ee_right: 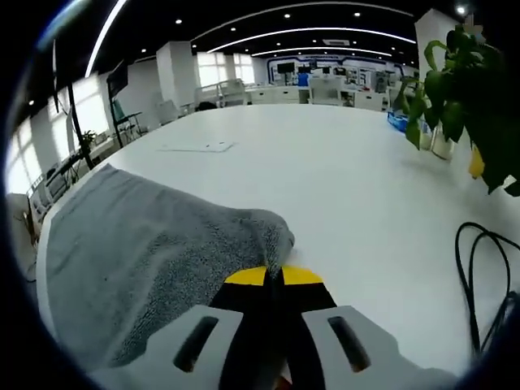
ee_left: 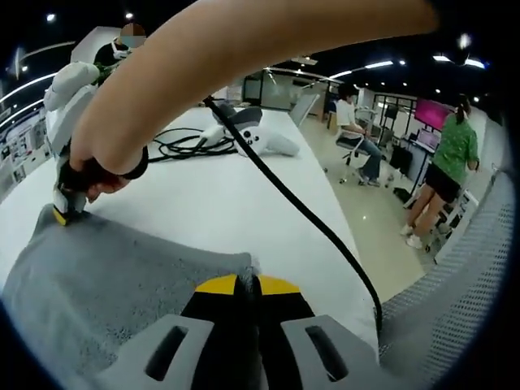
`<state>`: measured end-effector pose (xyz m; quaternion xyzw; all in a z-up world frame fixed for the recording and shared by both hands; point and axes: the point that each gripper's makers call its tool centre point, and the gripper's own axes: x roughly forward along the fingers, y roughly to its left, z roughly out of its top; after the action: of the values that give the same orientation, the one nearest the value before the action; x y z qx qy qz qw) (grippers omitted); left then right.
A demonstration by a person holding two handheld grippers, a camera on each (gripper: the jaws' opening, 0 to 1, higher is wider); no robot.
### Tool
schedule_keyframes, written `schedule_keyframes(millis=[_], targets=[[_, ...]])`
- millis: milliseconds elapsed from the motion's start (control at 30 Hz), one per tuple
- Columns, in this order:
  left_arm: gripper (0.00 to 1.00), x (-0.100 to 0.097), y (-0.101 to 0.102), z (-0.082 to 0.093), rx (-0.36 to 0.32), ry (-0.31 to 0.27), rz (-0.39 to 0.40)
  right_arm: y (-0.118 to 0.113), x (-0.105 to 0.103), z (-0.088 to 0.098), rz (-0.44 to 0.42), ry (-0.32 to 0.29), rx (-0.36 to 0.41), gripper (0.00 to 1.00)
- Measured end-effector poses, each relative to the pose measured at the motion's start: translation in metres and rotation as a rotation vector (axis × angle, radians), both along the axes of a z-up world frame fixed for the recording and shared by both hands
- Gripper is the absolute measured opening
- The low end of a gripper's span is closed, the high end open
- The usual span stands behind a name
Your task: Fold the towel on the table until its edges align and the towel forms a compact rectangular stack.
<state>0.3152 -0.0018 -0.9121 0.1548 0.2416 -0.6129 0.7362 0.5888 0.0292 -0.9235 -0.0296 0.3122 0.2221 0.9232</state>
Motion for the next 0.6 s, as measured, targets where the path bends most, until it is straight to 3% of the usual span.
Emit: schedule_keyframes(millis=[200,333,600], targets=[[0.07,-0.003,-0.024,0.001,-0.018,0.006,-0.037,-0.024,-0.003,0.001,-0.034,-0.006,-0.052,0.01],[0.07,-0.001,-0.039,0.001,-0.037,0.012,-0.048,-0.033,-0.003,0.011,-0.073,-0.015,-0.037,0.01],[0.07,-0.002,-0.035,0.003,-0.015,0.005,-0.09,-0.031,-0.006,0.019,-0.045,-0.027,-0.026,0.01]])
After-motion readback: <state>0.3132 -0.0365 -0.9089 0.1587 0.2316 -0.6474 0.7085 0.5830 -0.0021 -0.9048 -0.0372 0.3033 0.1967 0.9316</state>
